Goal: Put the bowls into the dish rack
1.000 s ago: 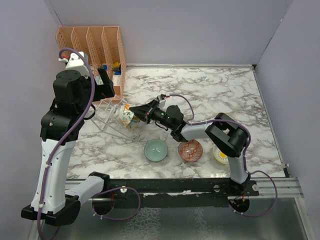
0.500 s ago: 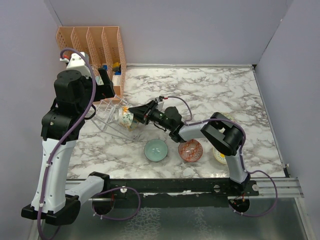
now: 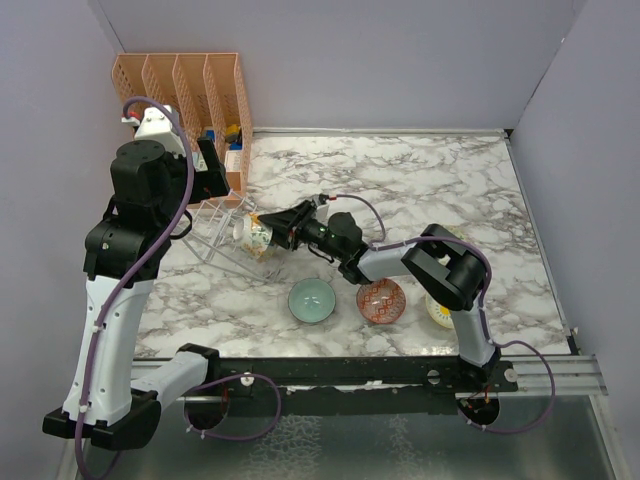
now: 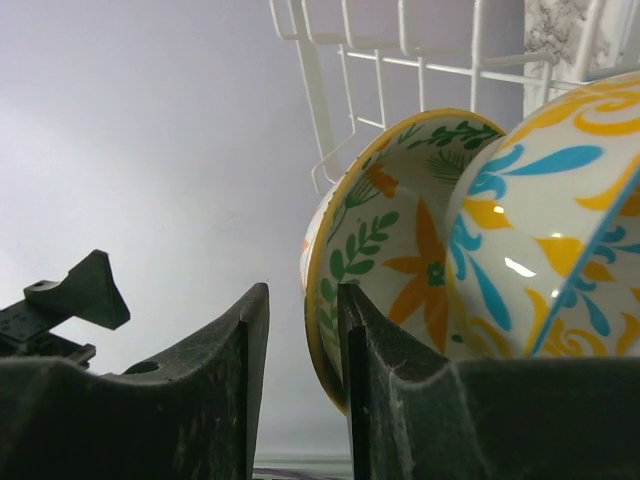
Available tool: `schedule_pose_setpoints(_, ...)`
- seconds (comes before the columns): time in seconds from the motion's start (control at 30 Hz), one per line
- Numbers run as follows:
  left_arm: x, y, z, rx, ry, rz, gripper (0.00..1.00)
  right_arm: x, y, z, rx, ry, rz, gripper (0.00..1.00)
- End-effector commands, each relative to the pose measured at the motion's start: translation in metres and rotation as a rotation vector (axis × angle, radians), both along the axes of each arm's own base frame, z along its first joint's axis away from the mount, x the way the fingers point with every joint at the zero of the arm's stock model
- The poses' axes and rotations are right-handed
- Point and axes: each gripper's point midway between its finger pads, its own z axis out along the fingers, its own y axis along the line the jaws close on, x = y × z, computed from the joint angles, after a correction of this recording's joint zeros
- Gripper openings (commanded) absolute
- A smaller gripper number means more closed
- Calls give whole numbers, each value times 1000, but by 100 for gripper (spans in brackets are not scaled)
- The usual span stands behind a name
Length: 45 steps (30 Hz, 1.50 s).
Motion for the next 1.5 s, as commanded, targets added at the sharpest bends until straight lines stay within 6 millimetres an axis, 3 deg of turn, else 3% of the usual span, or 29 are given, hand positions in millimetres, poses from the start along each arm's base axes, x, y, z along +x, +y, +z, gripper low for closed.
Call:
schedule_pose_setpoints(0.0, -1, 3, 4, 13, -19, 13, 99, -1, 3, -3, -48, 16, 1, 35)
schedule_pose_setpoints(0.4, 1, 4, 7, 14, -28, 21, 99, 11, 7, 2, -90, 44, -32, 36)
schedule_pose_setpoints(0.7, -2, 7, 6, 19, -27, 30, 99, 6, 1, -5, -148, 72, -18, 51)
schedule_pose_setpoints(1.03, 0, 4, 5, 9, -28, 17, 99, 9, -14, -6, -233, 72, -41, 55)
schedule_pose_setpoints(1.27, -1, 3, 5, 5, -29, 15, 99, 6, -38, -22, -319, 116, -63, 56)
schedule_pose_setpoints(1.47, -2, 4, 3, 7, -23, 18, 99, -4, -56, -20, -408, 79, -47, 57)
